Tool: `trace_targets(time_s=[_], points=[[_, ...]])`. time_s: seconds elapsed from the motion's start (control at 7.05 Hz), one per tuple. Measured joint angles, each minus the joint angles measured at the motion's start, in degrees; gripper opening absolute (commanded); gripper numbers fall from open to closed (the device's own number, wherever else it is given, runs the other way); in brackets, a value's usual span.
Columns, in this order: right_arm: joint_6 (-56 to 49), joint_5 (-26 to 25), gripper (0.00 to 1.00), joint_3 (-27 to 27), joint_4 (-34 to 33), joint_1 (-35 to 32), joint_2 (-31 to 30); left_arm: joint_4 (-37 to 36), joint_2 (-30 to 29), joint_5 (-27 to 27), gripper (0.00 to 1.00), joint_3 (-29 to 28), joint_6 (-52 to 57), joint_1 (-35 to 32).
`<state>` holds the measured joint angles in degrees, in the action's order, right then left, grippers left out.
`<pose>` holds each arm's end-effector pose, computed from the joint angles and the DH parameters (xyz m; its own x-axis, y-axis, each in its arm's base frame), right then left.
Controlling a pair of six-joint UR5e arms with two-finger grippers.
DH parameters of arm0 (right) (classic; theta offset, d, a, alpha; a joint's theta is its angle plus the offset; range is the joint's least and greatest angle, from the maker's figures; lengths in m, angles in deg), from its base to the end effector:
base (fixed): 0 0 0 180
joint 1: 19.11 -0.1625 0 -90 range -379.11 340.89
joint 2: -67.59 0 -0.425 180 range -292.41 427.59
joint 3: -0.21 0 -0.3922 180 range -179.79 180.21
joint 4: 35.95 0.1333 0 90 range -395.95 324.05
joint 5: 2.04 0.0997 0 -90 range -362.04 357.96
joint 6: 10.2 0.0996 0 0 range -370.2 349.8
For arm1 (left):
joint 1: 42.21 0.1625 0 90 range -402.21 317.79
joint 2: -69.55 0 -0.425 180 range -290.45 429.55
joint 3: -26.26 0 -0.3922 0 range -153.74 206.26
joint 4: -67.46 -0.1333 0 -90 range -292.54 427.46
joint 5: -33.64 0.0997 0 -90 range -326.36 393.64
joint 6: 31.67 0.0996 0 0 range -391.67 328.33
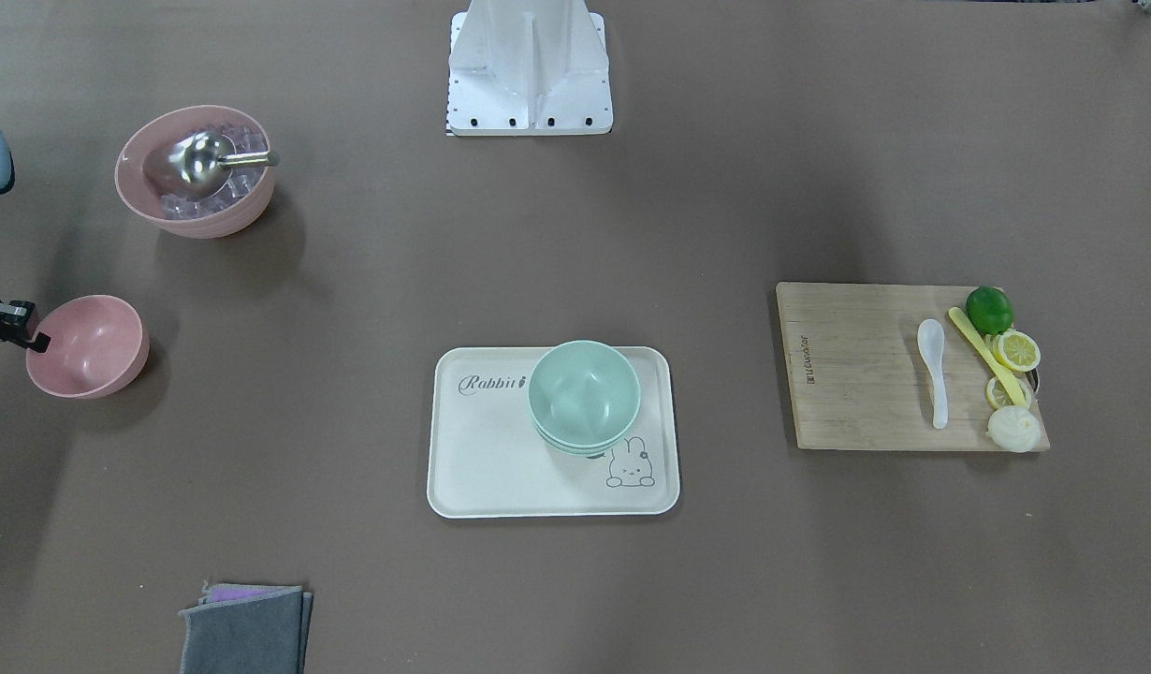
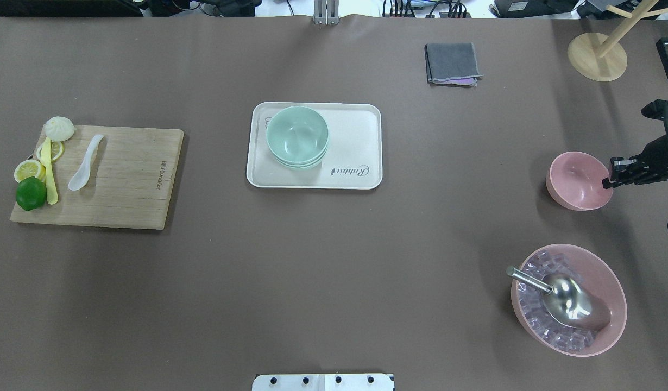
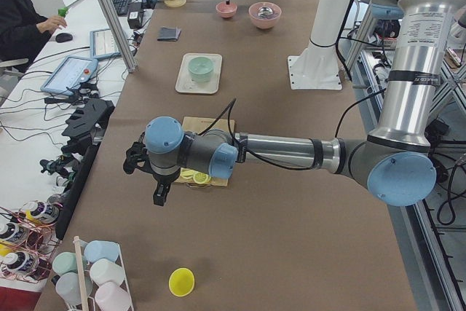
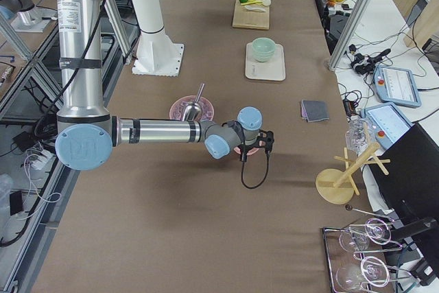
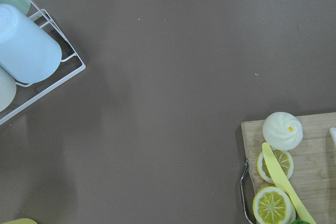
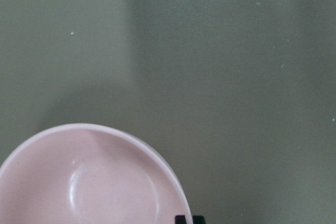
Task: Stack pink bowl on green and place spoon
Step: 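Lift the pink bowl with the right gripper while the left reaches for the spoon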
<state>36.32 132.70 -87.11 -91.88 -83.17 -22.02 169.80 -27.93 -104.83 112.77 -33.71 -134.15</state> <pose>-0.1692 -0.4924 0.6108 0.5978 0.1115 0.7939 -0.0899 0.9934 -0.0718 -0.0777 -0.5585 0.5919 0.6682 0.1537 -0.7280 0.0563 0.9652 0.2554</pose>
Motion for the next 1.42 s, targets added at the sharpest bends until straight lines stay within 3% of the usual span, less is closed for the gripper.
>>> trace_targets(time_s=[0.28, 0.57, 0.99, 1.42], points=[[4.43, 4.84, 0.00, -0.69, -0.06, -3.62, 3.48, -0.67, -3.05, -3.39, 0.98, 0.09, -3.85, 0.80], [11.16, 9.00, 0.00, -1.06, -0.07, -6.47, 8.38, -0.56, -7.42, -5.01, 0.98, 0.70, -13.76, 6.78], [18.06, 9.07, 0.00, -1.75, -0.46, -6.78, 13.89, 0.42, -10.45, 0.77, 0.97, 1.27, -23.18, 17.63], [26.97, 6.70, 0.00, -1.72, -0.56, -3.80, 19.95, 7.01, -10.54, 4.68, 0.97, -3.36, -26.74, 22.55]])
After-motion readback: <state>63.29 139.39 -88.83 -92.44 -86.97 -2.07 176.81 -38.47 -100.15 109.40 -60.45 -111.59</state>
